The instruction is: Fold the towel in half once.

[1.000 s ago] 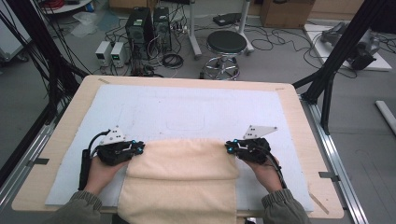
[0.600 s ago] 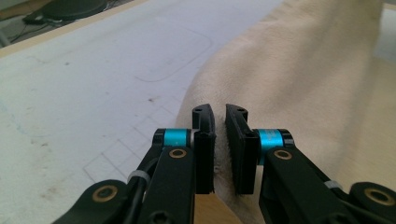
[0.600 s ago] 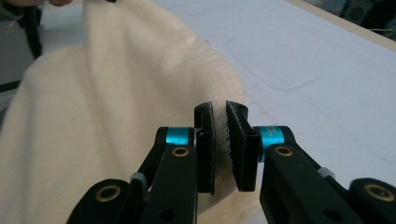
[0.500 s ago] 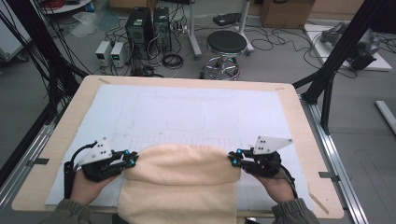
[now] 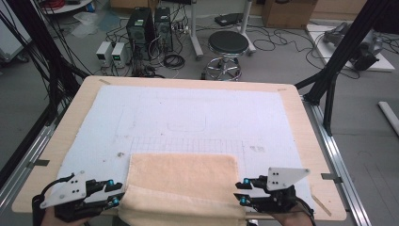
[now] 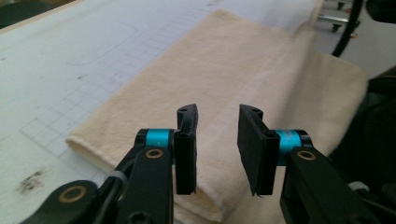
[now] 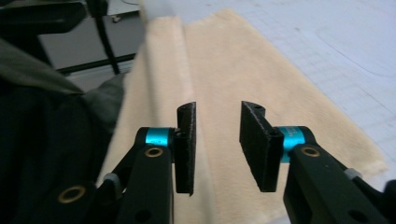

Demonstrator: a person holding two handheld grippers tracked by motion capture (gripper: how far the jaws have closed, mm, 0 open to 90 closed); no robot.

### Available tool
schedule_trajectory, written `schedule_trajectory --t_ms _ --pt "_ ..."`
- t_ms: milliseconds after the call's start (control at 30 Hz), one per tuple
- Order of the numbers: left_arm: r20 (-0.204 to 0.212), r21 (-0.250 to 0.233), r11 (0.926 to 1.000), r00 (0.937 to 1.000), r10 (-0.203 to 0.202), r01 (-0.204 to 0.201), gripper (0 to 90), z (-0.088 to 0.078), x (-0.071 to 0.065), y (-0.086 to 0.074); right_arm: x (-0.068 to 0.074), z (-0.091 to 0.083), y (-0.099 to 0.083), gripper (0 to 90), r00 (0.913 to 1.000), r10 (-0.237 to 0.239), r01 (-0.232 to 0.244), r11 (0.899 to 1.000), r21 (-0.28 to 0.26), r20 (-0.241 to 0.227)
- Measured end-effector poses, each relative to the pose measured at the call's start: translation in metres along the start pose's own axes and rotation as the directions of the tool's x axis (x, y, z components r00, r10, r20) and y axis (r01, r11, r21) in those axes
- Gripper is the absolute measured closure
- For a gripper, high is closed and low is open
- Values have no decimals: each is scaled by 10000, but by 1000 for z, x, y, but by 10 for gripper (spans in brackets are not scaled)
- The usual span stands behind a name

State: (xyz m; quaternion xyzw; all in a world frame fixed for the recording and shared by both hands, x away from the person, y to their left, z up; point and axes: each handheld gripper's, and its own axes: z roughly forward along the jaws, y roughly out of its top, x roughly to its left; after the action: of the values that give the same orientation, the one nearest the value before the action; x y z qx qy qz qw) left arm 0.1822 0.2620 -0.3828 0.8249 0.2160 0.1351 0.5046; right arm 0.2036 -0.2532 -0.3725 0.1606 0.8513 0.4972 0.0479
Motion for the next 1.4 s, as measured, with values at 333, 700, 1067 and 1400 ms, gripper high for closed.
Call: schedule_trajectory --t_ms 333,700,1067,1400 --pt "-1683 520 9944 9823 -826 925 523 54 57 -2 -70 40 -3 501 9855 387 -498 9968 631 1650" --pt "-1850 2016 9642 9734 -1351 1722 442 95 92 -14 -109 76 -22 440 9750 832 -1180 9796 1627 2060" --pt "-1218 2121 9559 9760 -1803 2030 806 98 93 -14 -112 79 -24 834 9870 1189 -1366 9751 1744 1081" --pt "-2779 1346 9658 9440 -1779 2216 827 129 136 32 -160 72 8 857 9634 1118 -1534 9753 1592 2436"
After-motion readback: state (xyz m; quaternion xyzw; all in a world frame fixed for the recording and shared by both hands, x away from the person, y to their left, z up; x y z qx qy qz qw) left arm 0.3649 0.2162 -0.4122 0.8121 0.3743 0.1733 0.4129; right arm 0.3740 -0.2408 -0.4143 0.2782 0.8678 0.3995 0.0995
